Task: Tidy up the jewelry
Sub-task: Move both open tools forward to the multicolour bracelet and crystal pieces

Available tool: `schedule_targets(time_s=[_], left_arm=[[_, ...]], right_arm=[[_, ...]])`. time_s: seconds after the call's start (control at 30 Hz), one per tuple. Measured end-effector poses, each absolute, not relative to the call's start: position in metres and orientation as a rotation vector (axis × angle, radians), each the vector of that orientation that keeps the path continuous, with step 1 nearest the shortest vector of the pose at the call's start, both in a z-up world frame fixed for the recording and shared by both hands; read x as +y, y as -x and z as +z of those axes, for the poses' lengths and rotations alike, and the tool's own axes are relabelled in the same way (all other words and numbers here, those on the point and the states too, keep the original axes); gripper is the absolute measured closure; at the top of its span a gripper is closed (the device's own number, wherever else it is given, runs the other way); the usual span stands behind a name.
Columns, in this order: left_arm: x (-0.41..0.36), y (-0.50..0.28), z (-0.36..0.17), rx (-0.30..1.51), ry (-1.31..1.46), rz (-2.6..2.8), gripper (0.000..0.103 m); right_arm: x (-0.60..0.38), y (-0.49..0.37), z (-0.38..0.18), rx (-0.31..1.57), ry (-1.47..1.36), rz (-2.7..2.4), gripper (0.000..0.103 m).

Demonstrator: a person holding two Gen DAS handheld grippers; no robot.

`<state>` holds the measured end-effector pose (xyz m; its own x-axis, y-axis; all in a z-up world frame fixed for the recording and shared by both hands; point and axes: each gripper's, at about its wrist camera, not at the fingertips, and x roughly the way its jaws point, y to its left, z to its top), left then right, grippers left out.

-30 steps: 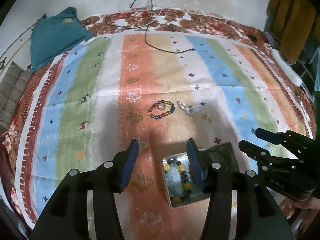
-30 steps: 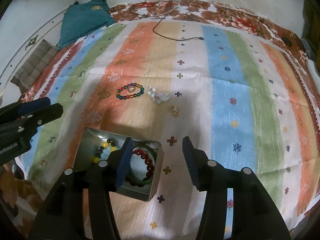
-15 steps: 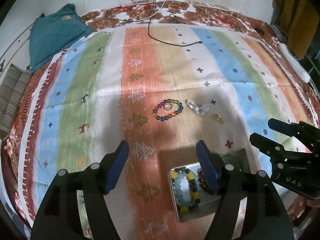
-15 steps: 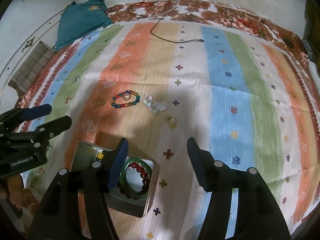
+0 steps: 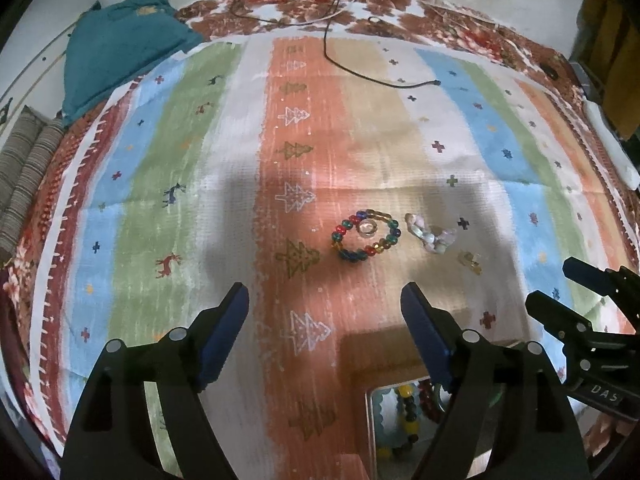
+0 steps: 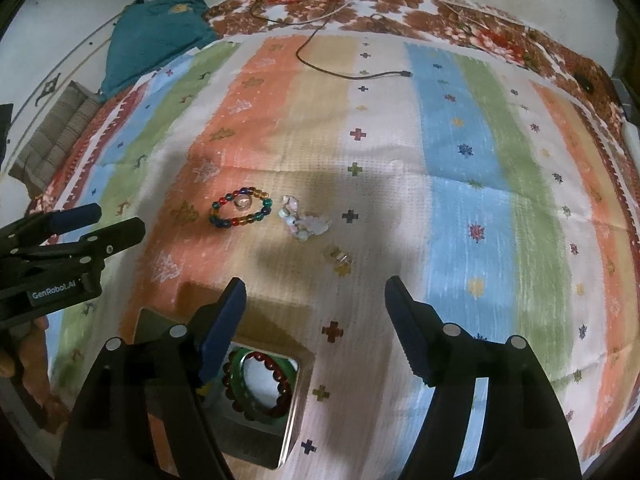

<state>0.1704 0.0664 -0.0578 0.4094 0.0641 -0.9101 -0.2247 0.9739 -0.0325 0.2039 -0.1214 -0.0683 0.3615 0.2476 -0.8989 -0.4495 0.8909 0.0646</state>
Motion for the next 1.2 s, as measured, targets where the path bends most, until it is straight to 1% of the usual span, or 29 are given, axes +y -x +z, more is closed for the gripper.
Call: schedule_targets(time_s=[0.5, 0.7, 0.93, 1.2], left_arm=[[0.072, -0.195, -0.083, 1.204, 0.119, 0.187, 0.024], [0.069, -0.203, -0.089, 1.217, 0.108, 0.172, 0.024], [0.070, -0.213, -0.103, 1.242, 0.081, 0.166, 0.024], [0.080, -0.224, -0.118, 1.266, 0.113, 0.158, 0.025]], right_arm=[[-0.114, -0.232, -0.089, 1.176, 0.207, 0.431, 0.031], [-0.103, -0.235, -0.088, 1.171, 0.229, 0.449, 0.031], [-0.096, -0.244, -0.100, 1.195, 0.250, 0.453, 0.031], [-0.091, -0.259, -0.117, 1.230, 0.251, 0.455, 0.031]])
